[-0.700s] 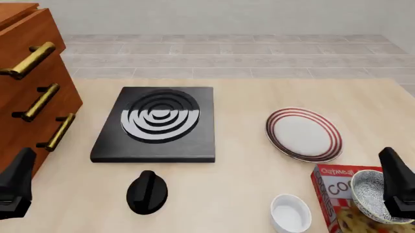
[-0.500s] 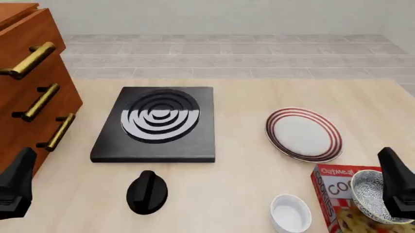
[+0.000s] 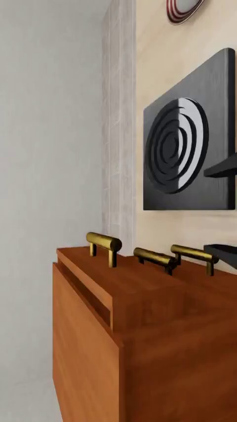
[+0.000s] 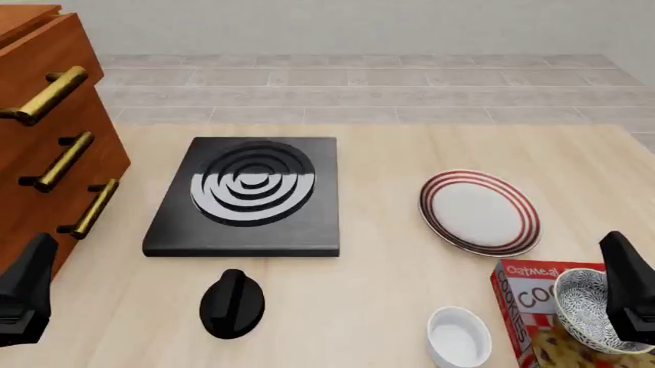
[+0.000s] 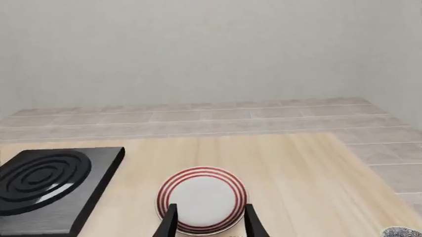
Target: Pick the akita bowl on the cookies box and place it on the plate.
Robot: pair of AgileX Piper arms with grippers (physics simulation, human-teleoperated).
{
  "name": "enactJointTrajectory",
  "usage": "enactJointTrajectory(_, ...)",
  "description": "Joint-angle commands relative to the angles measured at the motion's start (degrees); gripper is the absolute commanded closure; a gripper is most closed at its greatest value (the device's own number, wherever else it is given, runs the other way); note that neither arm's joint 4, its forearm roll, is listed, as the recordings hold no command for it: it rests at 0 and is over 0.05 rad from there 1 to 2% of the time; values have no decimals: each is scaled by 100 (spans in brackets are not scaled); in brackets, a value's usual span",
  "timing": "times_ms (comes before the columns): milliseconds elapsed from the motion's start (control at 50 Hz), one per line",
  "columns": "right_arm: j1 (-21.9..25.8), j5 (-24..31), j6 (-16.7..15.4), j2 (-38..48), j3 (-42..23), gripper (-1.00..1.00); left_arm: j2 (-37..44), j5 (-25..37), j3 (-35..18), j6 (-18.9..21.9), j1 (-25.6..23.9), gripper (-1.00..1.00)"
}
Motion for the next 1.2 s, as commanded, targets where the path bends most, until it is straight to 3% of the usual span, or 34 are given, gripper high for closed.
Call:
enactJointTrajectory(20,-47,37,219,0,4,-100,0,0,0,0,0,-100)
enactJointTrajectory(40,-485,634,264,1576,-1833,-100,0,0,0,0,0,-100)
enactJointTrajectory(60,-607,704,220,2310,-2381,-100,0,0,0,0,0,-100)
enactJointTrajectory(80,-607,701,220,2320,-2388,-100,0,0,0,0,0,-100)
enactJointTrajectory(100,-213,891,230,2200,-2686,-100,0,0,0,0,0,-100)
enactJointTrajectory(120,-360,1464,167,2412,-3420,-100,0,0,0,0,0,-100)
enactJointTrajectory(260,-615,1974,-160,2731,-4132,-100,0,0,0,0,0,-100)
enactJointTrajectory(440,-414,3363,216,3224,-5495,-100,0,0,0,0,0,-100)
enactJointTrajectory(600,-328,4007,370,3271,-5904,-100,0,0,0,0,0,-100)
enactJointTrajectory(680,-295,4478,52,3299,-6093,-100,0,0,0,0,0,-100)
enactJointTrajectory(760,-163,4916,-17,3294,-6229,-100,0,0,0,0,0,-100)
enactJointTrajectory(860,-437,5170,-239,3292,-6401,-100,0,0,0,0,0,-100)
enactJointTrajectory(940,-374,5390,-250,3275,-6451,-100,0,0,0,0,0,-100)
enactJointTrajectory(980,-459,5433,-643,3250,-6436,-100,0,0,0,0,0,-100)
enactJointTrajectory(1200,-682,5652,-568,3247,-6288,-100,0,0,0,0,0,-100)
